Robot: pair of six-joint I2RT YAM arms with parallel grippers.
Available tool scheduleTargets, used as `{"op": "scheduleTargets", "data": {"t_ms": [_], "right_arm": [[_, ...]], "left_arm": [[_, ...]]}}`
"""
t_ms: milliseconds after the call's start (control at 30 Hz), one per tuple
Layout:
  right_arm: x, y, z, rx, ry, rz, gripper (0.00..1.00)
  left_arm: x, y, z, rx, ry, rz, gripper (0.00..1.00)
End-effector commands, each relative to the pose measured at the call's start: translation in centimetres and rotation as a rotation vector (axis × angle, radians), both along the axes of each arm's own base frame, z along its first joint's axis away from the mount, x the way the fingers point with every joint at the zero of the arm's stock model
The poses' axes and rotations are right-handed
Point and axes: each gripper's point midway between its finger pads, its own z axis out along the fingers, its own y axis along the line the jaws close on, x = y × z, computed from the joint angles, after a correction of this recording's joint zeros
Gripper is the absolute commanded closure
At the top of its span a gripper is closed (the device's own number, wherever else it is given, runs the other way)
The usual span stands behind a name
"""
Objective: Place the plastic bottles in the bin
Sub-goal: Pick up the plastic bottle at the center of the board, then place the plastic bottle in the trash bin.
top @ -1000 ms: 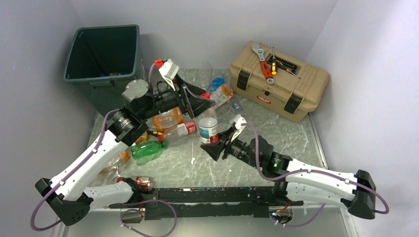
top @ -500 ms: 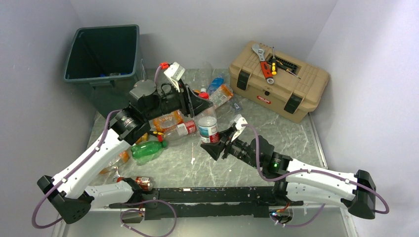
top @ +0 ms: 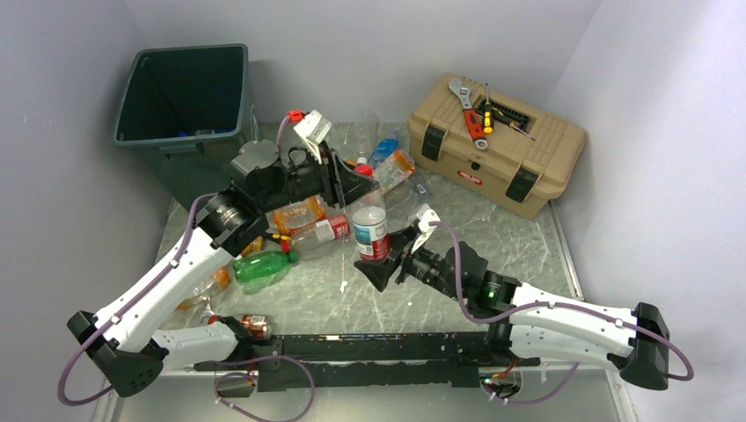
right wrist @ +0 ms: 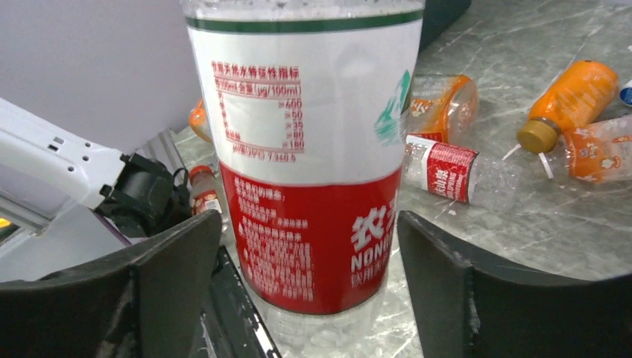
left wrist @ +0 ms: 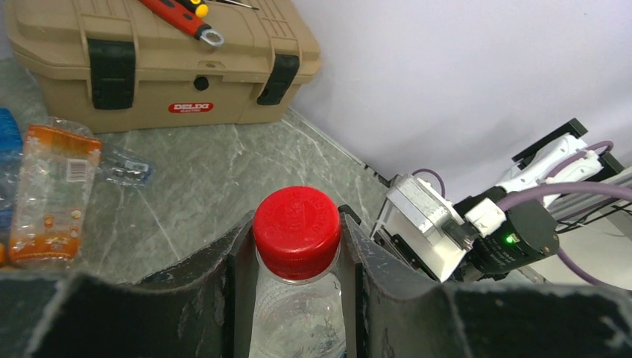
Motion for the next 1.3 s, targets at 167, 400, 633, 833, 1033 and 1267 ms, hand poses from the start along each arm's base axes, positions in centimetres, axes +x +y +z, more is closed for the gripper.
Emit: {"op": "scheduleTargets", "data": {"t_ms": [167,400,633,833,1033,1267], "right_arm": [[-0.3,-3.6,4.3,0.053,-0.002,-0.078,0.00],[0.3,-7.0,2.2,0.071,0.053,-0.203,0.00],[0.3,-7.9,0.8,0.057,0.118,-0.244,0.00],[-0.6,-7.4,-1.7,0.061,0.186,-0.198,0.00],[-0.6,-8.5,-3.0,0.090,0.185,-0.228,0.00],[-0.1,-9.8,-4.1,0.096,0.161,-0.280,0.00]], "left_arm": [[3.5,7.4,10.8,0.134,-0.415,0.397,1.00],[10.5,18.8,19.7,0.286,-0.662,0.988,1.00],[17.4,28.6,21.7,0.260,-0.642,1.309,1.00],[23.1,30.1,20.0,0.213,-0.879,1.330,1.00],[30.3,32.0,16.6,0.167,-0.857,1.337,1.00],[35.4,33.6,10.9,0.199,-0.701,1.413,0.47]]}}
